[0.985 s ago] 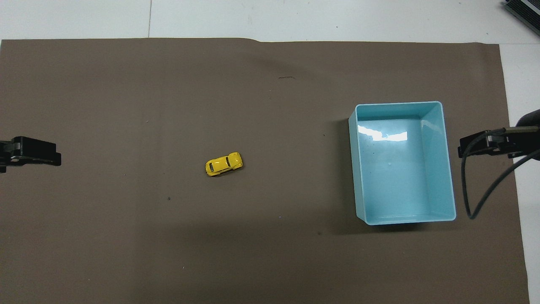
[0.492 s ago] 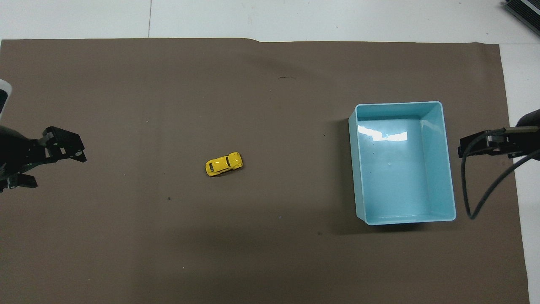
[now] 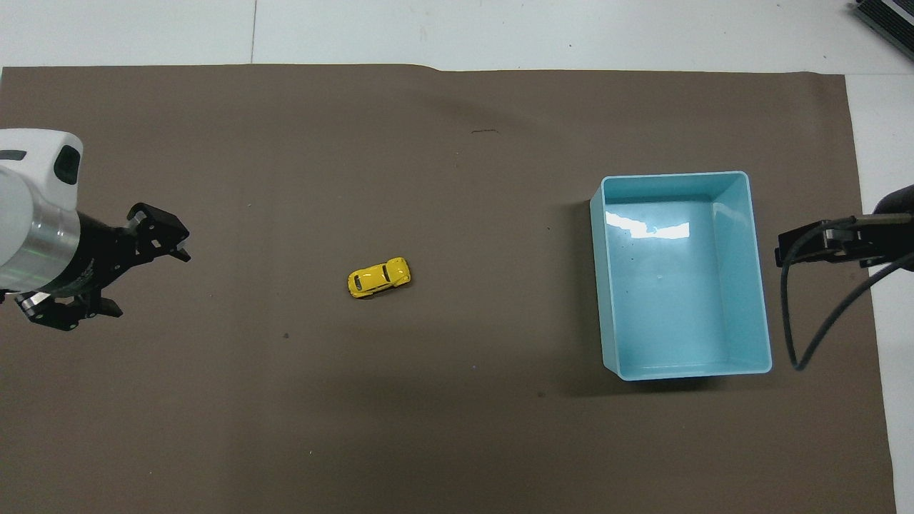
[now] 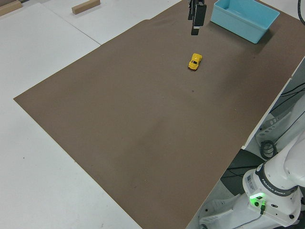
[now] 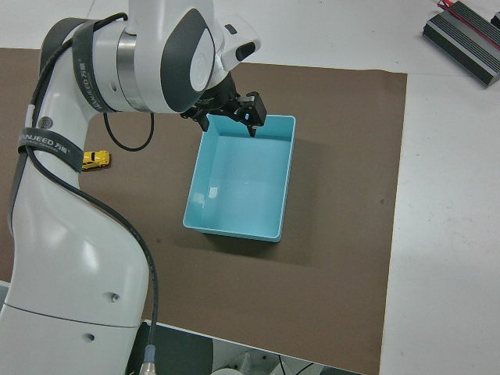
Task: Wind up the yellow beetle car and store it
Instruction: 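Move the left gripper over the yellow toy car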
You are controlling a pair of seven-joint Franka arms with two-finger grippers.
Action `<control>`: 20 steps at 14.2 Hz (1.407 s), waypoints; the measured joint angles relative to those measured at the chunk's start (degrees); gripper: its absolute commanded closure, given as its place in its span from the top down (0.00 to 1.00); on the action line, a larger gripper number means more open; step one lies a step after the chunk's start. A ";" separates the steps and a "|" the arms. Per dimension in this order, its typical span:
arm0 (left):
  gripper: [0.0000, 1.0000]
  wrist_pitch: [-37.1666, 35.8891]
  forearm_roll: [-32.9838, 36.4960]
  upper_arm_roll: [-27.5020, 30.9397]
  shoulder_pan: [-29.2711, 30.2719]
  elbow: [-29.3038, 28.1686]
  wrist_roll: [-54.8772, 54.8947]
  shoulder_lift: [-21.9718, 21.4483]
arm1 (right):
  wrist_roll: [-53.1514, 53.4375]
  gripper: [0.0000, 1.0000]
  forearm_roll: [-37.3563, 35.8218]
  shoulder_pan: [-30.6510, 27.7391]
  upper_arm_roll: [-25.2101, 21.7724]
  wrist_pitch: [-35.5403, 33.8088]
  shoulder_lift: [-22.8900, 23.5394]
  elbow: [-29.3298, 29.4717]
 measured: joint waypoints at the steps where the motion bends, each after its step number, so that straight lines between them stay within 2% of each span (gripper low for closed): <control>1: 1.00 1.16 -0.01 0.03 -0.12 -0.58 -3.40 0.01 | 0.00 1.00 0.00 0.00 0.00 0.00 0.00 0.00; 7: 1.00 7.05 -0.15 -0.07 -1.48 -3.95 -21.83 0.13 | 0.00 1.00 0.00 -0.03 0.00 0.00 0.00 0.00; 10: 1.00 10.06 -0.50 -0.05 -1.79 -5.22 -36.03 0.67 | 0.00 1.00 0.00 -0.03 0.00 0.00 0.00 0.00; 16: 1.00 13.40 -2.77 0.44 -1.83 -7.70 -46.31 0.95 | 0.00 1.00 0.00 -0.03 0.00 0.00 0.00 0.00; 20: 1.00 19.01 -2.89 0.22 -2.40 -8.73 -59.47 4.57 | 0.00 1.00 0.00 -0.03 0.00 0.00 0.00 0.00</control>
